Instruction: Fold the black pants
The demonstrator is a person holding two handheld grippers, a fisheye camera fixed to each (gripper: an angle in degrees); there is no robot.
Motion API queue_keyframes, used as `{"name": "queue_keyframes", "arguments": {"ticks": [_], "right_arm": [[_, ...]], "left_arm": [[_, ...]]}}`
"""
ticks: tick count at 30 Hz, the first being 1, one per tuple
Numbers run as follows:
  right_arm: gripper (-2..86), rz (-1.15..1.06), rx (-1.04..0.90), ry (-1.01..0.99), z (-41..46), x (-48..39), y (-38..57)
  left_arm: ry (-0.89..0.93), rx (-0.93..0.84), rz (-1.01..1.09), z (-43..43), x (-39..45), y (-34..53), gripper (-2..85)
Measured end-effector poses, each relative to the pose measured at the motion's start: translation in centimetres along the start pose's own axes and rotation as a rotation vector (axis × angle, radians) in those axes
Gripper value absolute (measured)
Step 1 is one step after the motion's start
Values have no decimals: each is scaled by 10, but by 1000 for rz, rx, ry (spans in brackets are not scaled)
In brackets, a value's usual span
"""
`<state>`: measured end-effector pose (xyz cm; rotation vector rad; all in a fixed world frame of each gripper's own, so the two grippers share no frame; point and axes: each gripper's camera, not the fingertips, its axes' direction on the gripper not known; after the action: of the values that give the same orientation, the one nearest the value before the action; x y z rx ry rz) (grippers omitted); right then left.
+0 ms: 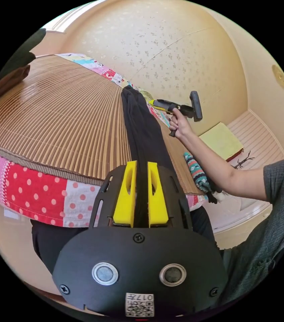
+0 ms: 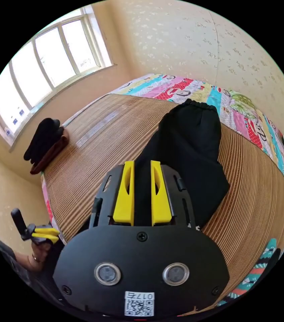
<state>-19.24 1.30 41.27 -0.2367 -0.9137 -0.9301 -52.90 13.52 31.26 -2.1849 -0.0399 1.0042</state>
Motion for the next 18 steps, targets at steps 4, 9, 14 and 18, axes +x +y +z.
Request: {"name": "queue_keyframes", "arguments": {"ticks": [4,9,14,18], "right_arm": [[106,118,-18,-105,-35,-8,113],[118,339,-17,-132,-51,-38,227],[99,325,11,-189,-41,-67,246],[34,397,155,-288,-67,-47,253]], "left_arm": [[-107,-51,111,17,30,3,89],[-213,-192,90,53,43,9,88],[-265,-194,81,63,57,10,48],[-96,-188,27,47,55,2,36]]}}
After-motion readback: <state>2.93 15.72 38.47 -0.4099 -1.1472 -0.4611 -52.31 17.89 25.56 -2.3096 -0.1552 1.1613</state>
